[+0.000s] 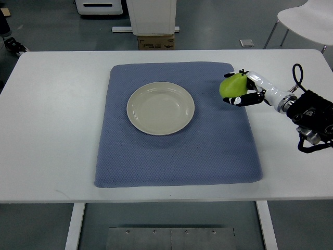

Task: Place pear on plate with right hand
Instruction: 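Carry the held pear with the right hand over the cream plate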

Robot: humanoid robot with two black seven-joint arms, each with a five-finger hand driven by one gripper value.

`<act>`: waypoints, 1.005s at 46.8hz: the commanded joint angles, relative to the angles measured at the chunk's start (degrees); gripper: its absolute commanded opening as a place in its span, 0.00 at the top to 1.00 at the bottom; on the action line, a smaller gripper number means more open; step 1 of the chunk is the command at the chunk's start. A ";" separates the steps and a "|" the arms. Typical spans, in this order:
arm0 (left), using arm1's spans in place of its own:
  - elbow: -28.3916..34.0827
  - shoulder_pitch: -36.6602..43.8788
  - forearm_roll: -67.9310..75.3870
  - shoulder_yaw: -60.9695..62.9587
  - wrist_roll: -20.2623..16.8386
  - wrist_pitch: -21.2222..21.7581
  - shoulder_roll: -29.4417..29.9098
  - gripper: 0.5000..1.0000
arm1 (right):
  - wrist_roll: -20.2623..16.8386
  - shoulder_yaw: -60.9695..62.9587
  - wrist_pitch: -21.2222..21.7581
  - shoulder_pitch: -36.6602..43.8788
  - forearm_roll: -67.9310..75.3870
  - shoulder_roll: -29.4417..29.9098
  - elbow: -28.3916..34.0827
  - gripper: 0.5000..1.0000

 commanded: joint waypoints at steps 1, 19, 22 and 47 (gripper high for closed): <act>0.00 0.00 -0.07 0.00 0.00 0.00 0.00 0.00 | 0.08 -0.06 0.65 1.12 0.57 -0.64 -0.01 1.00; 0.00 0.00 0.02 0.00 0.00 0.00 0.00 0.00 | -0.19 -0.15 1.10 3.05 0.66 -0.03 0.25 1.00; 0.00 0.00 0.02 0.00 0.00 0.00 0.00 0.00 | -0.19 -0.15 1.10 3.84 0.66 0.84 0.25 1.00; 0.00 0.00 0.02 0.00 0.00 0.00 0.00 0.00 | -4.05 -0.50 0.57 5.69 0.57 17.55 -3.62 1.00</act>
